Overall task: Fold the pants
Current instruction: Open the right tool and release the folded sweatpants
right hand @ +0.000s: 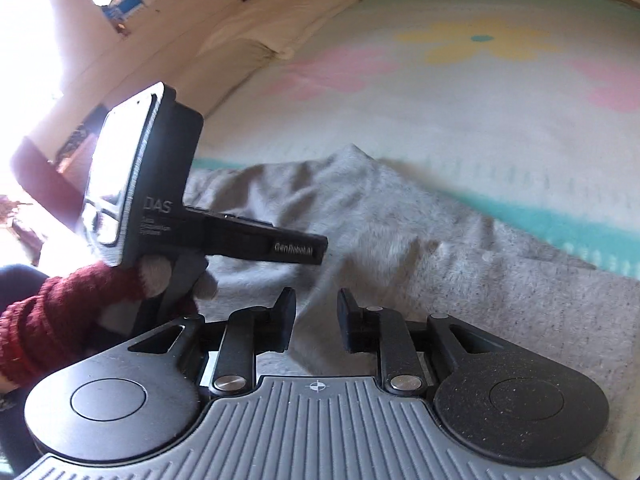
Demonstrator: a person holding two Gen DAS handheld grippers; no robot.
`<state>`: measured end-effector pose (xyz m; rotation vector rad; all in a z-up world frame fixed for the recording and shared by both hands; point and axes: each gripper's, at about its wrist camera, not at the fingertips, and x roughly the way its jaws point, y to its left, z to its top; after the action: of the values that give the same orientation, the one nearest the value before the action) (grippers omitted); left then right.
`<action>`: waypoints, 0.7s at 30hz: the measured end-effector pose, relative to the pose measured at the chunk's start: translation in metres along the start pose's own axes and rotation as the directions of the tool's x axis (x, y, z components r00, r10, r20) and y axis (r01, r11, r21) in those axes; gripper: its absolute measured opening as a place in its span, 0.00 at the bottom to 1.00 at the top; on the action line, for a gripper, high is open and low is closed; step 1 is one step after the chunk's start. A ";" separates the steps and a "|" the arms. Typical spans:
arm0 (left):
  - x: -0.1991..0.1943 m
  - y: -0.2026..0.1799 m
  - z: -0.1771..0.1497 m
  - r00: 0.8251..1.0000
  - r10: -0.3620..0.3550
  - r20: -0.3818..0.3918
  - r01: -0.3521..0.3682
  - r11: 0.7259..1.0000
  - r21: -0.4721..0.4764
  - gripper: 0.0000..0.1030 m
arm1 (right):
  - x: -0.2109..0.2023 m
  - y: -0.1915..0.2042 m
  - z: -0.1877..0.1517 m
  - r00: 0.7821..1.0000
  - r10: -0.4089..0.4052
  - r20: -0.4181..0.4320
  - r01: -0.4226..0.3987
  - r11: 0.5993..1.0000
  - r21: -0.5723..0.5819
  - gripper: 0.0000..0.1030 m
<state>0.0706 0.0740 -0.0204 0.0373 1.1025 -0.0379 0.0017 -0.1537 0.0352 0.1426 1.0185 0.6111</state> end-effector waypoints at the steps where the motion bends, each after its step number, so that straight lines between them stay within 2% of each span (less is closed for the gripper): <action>1: -0.004 0.002 0.000 1.000 0.018 0.023 -0.018 1.000 0.000 0.59 | -0.008 -0.001 0.001 1.000 0.012 0.021 -0.012 1.000 0.002 0.22; 4: -0.019 0.007 0.001 0.995 0.050 0.089 -0.048 0.999 -0.021 0.60 | -0.030 -0.016 0.005 0.996 0.004 0.093 -0.011 0.998 0.068 0.24; 8: -0.033 0.002 0.004 0.989 0.032 0.145 -0.034 0.999 0.014 0.60 | -0.048 -0.055 0.004 0.983 -0.135 0.123 0.107 0.971 0.215 0.24; 10: -0.034 -0.009 0.002 0.991 -0.012 0.133 0.005 0.998 0.057 0.60 | -0.051 -0.074 0.003 0.972 -0.212 0.102 0.177 0.945 0.276 0.24; 14: -0.027 -0.042 -0.013 0.992 -0.095 0.086 0.080 0.982 0.170 0.60 | -0.052 -0.107 -0.012 0.951 -0.308 0.026 0.277 0.888 0.367 0.23; 16: -0.027 -0.056 -0.021 0.991 -0.114 0.072 0.096 0.970 0.223 0.60 | -0.050 -0.120 -0.021 0.936 -0.353 -0.019 0.333 0.862 0.383 0.23; 19: -0.023 -0.072 -0.033 0.991 -0.128 0.029 0.115 0.953 0.281 0.60 | -0.046 -0.137 -0.032 0.899 -0.425 -0.108 0.432 0.814 0.390 0.21; 21: -0.019 -0.077 -0.040 0.993 -0.120 -0.008 0.117 0.945 0.304 0.61 | -0.043 -0.146 -0.040 0.888 -0.438 -0.143 0.457 0.798 0.392 0.17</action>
<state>0.0226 -0.0004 -0.0220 0.2474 1.0793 -0.3167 0.0124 -0.3037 -0.0099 0.2536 1.1688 -0.0479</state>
